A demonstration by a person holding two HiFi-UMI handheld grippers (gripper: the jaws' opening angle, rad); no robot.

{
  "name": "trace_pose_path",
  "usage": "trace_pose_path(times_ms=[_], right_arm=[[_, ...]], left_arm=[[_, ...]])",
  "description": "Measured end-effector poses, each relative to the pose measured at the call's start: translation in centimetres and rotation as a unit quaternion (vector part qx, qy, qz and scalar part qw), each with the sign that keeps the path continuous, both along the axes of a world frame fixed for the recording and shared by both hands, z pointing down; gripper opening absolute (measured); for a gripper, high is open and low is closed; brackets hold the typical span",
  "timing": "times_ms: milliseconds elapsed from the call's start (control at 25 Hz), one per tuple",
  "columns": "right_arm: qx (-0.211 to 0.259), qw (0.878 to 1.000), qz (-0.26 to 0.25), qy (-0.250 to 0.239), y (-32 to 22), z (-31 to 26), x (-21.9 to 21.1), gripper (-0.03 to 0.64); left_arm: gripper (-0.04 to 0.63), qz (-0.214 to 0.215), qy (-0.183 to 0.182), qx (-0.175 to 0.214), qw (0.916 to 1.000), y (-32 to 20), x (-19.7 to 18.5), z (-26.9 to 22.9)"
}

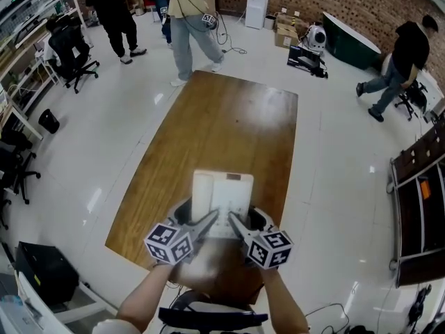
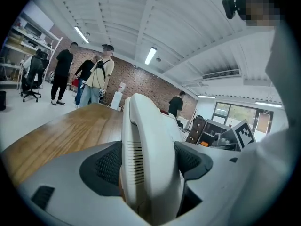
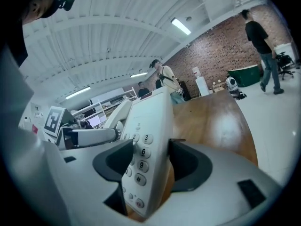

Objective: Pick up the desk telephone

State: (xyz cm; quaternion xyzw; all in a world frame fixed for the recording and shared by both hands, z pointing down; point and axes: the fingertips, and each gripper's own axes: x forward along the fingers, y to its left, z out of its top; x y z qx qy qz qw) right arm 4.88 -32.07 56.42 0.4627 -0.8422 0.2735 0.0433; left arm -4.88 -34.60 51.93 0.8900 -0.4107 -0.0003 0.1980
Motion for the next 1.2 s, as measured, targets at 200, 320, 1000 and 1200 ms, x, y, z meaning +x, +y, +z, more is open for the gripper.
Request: trace_pose_path(times_ms=[200, 320, 1000, 1200], right_arm=[[0.026, 1.000, -0.006, 0.001, 0.4, -3.0, -0.5, 0.250], [0.052, 0.999, 0.001, 0.006, 1.0, -5.1, -0.6, 0.250], [0.152, 0.988, 0.015, 0.025, 4.1, -14.3, -0.3, 0.250], [0.173, 0.984, 0.012, 0.026, 4.4, -16.2, -0.4, 0.250]], left_arm=[[0.337, -0.011, -0.001, 0.036, 0.9993, 0.9, -0.5, -3.1], [0.336, -0.013, 0.010, 0.055, 0.9983, 1.7, -0.7, -5.1], [0.331, -0.027, 0.033, 0.144, 0.9886, 5.8, -0.6, -13.8], [0.331, -0.037, 0.040, 0.160, 0.9856, 6.4, -0.8, -15.4]])
